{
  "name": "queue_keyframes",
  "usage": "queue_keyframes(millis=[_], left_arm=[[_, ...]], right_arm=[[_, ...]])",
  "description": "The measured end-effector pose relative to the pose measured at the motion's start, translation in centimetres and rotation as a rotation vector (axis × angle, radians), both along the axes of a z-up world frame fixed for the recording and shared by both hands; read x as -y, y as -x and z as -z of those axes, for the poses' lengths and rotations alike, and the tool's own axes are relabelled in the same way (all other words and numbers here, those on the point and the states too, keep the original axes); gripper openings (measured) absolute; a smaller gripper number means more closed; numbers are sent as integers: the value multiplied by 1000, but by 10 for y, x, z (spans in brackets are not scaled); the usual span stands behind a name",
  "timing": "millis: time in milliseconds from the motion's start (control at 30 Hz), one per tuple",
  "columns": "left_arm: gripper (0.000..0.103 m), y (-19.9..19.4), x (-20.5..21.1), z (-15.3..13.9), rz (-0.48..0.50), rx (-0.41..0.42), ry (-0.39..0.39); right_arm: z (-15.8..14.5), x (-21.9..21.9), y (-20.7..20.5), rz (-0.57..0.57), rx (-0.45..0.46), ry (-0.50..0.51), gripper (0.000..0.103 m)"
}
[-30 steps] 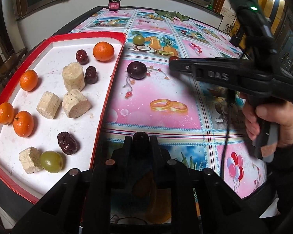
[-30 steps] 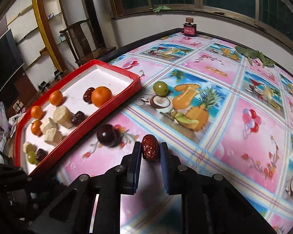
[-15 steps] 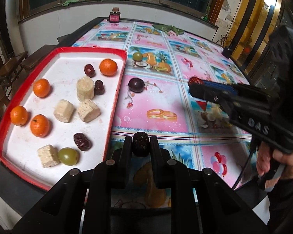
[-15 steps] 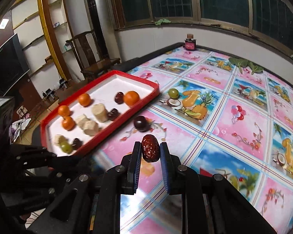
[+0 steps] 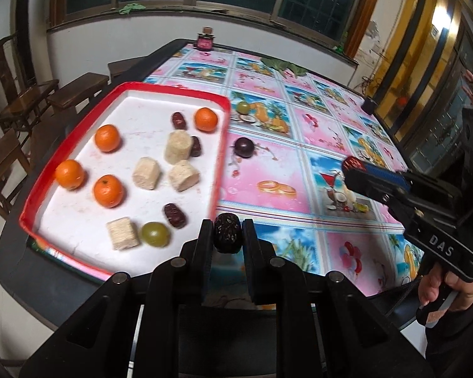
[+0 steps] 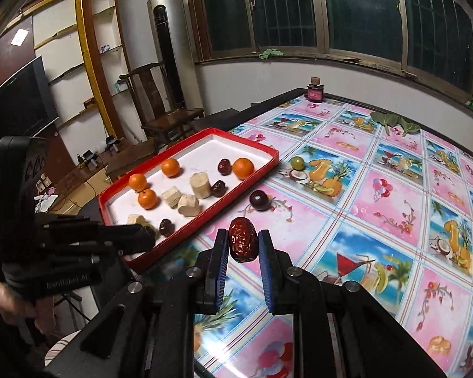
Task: Organize fruits
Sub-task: 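Lift and carry the dark date and red date over the white tray with both tools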
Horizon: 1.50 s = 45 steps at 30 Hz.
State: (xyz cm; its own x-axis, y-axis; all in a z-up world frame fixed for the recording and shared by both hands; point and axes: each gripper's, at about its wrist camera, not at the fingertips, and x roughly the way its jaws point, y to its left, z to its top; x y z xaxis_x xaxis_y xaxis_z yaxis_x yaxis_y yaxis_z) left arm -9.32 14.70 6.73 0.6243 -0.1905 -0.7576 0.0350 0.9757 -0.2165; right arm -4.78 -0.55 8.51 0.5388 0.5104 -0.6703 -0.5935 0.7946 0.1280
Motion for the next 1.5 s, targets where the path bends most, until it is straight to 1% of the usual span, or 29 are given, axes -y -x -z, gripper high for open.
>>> queue_keyframes(millis=[133, 367, 500, 700, 800, 900, 1067, 1233, 1300, 1400, 1500], left_arm=[[16, 4, -20, 1, -38, 3, 17], [16, -2, -54, 5, -98, -4, 34], [16, -10, -72, 8, -125, -10, 43], [16, -43, -92, 0, -136, 3, 25], [16, -63, -99, 4, -143, -8, 13], [16, -81, -104, 16, -157, -34, -6], [16, -94, -110, 31, -172, -67, -32], [16, -99, -118, 41, -186, -95, -40], [16, -101, -119, 42, -185, -94, -43], [16, -103, -116, 42, -184, -96, -67], [16, -106, -113, 44, -183, -99, -76]], right_arm=[[4, -4, 4, -20, -13, -13, 19], [13, -30, -3, -89, -41, -13, 19], [18, -52, -17, -141, -73, -18, 19], [22, -89, -58, -197, -105, -11, 19], [21, -108, -85, -215, -124, -23, 19], [24, -129, -112, -221, -139, -10, 19], [36, -158, -137, -249, -164, 20, 19], [52, -181, -149, -280, -186, 41, 19], [60, -186, -152, -280, -194, 51, 19], [72, -190, -155, -274, -206, 78, 19], [79, -192, -156, -275, -212, 94, 20]])
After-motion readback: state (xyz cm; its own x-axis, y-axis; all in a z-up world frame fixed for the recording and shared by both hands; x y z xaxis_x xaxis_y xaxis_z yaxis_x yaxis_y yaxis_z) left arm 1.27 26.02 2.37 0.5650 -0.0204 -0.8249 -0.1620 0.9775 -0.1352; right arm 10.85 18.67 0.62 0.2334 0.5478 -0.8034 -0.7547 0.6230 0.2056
